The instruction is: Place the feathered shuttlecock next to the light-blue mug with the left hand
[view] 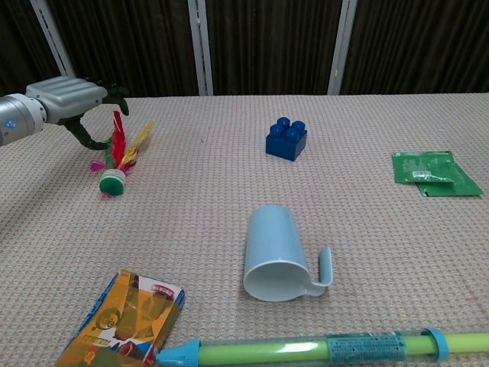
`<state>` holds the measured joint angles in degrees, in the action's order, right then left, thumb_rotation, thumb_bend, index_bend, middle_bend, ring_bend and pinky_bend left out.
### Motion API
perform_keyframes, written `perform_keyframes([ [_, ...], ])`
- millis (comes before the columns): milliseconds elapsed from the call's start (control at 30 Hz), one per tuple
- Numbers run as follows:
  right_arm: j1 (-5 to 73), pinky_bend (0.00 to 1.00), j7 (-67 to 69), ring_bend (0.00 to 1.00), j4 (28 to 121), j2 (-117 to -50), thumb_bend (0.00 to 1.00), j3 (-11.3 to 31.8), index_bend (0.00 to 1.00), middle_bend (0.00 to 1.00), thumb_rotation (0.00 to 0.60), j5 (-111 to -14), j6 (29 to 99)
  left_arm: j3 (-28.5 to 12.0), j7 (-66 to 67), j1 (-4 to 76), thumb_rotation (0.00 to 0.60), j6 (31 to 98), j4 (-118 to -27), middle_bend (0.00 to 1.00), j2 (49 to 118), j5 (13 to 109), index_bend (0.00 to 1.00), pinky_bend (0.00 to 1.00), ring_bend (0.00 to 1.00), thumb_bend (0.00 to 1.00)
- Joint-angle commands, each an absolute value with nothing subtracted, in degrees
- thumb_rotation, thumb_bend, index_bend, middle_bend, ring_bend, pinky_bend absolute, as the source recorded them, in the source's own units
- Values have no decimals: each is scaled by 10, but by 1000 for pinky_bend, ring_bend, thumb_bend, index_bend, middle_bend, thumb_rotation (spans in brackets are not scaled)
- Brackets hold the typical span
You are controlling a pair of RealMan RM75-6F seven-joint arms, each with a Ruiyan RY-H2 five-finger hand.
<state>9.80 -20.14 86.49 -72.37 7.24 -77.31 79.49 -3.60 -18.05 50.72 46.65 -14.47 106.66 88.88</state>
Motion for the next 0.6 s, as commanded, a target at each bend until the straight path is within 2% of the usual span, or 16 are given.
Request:
perform_keyframes([
  [33,98,0,-201,0,861,-726,5,75,0,0,600,-772,800,-30,-187,516,560,445,-127,0,1075,889,241,0,0,239],
  [433,96,0,-208,0,860,-729,10,75,0,0,600,-780,819,-15,-199,536,559,383,-95,0,1091,887,252,0,0,243],
  [600,95,0,-212,0,858,-732,10,74,0,0,600,-783,824,-11,-210,546,563,367,-88,0,1102,888,314,0,0,298],
])
